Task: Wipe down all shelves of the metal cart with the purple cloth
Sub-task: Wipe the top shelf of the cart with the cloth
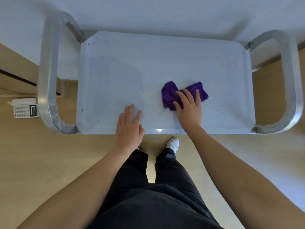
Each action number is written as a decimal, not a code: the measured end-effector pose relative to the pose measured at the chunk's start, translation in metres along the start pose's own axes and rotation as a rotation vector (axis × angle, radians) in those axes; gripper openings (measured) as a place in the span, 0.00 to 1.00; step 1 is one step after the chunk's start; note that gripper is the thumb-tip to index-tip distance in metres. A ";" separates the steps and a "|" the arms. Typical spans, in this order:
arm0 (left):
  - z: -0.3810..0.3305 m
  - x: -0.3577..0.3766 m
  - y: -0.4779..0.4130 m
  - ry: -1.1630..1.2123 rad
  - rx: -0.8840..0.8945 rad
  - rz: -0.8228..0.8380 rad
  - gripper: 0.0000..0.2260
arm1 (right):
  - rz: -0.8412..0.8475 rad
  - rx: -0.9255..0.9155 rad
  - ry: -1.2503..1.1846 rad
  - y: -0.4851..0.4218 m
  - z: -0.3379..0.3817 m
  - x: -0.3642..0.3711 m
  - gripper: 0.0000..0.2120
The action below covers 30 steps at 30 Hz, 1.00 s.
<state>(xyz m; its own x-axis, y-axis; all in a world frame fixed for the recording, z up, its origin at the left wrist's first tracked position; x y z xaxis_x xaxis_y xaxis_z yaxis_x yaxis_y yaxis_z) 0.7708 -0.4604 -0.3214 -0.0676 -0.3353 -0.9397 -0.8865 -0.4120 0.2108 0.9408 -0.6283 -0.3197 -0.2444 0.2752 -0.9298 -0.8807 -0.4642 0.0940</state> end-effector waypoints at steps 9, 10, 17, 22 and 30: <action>0.000 -0.005 0.018 0.099 0.093 0.071 0.18 | 0.085 0.155 0.000 0.062 0.078 0.021 0.21; 0.003 -0.009 0.019 0.131 0.081 0.085 0.17 | 0.130 0.117 0.023 0.067 0.085 0.021 0.22; -0.003 -0.022 0.035 0.200 0.070 -0.003 0.14 | 0.308 -0.091 0.151 0.081 0.083 0.008 0.25; -0.012 -0.013 0.066 0.217 -0.025 -0.079 0.09 | 0.323 -0.203 0.201 0.102 0.082 0.007 0.26; -0.041 -0.006 0.115 0.860 -0.482 0.139 0.17 | 0.196 -0.283 0.030 0.138 0.063 -0.022 0.19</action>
<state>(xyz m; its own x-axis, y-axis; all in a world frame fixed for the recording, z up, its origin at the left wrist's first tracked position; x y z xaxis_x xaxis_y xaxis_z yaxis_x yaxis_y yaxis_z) 0.6883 -0.5404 -0.2801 0.3667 -0.8283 -0.4237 -0.6023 -0.5584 0.5704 0.7984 -0.6452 -0.2641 -0.3818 0.1350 -0.9143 -0.6699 -0.7219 0.1731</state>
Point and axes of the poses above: each hand's wrist, its own y-axis away from the middle knuckle, its own x-axis out of the palm, z = x × y, the point moved 5 cm from there along -y, towards the middle knuckle, and after that the axes turned 5 degrees about -x, right-handed, at the moved point
